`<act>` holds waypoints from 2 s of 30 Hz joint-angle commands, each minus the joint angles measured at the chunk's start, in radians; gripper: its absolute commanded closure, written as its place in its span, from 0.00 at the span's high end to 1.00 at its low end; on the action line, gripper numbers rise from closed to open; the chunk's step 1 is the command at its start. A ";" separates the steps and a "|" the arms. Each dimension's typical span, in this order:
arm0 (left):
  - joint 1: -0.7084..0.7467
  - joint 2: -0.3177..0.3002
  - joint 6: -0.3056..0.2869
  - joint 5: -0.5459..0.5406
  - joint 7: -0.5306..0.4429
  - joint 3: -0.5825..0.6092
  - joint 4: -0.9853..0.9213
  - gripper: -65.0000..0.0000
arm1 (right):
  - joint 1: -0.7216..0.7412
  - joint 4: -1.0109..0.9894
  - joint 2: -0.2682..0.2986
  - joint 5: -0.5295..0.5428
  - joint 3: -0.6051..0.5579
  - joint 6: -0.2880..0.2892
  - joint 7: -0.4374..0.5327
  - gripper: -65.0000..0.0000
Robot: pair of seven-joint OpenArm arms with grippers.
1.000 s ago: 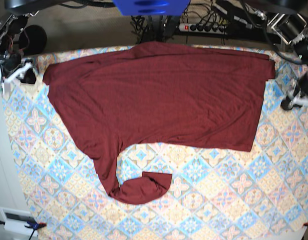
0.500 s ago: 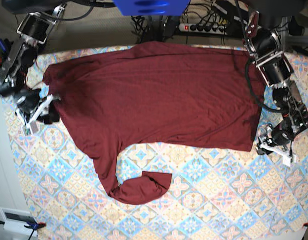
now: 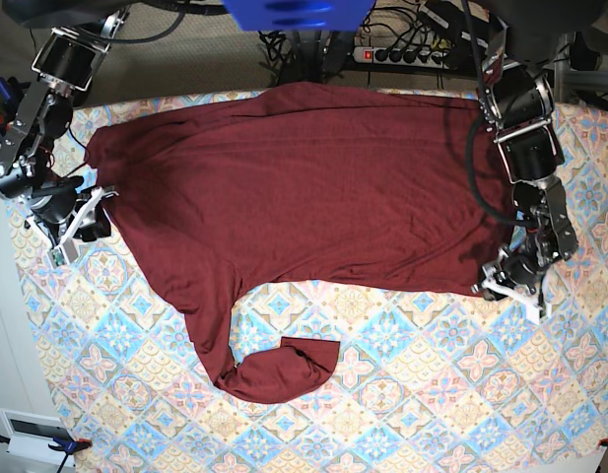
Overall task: Layout the t-shirt on the table in an organized manner, then fold the t-shirt properly
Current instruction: 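Release the edge and grasp the shirt's opposite long edge with both grippers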
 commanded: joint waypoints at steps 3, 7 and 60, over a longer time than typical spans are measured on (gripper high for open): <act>-0.025 -0.022 -0.001 -0.004 -0.054 -0.005 -0.026 0.37 | 0.040 0.015 0.021 0.018 0.005 0.000 0.020 0.24; -0.022 -0.011 -0.001 0.013 -0.062 -0.005 -0.028 0.37 | 0.064 0.015 0.021 0.018 0.005 0.000 0.020 0.24; 0.182 -0.017 -0.009 -0.159 0.115 -0.169 0.414 0.00 | 0.340 -0.363 0.024 -0.180 -0.426 0.000 0.278 0.25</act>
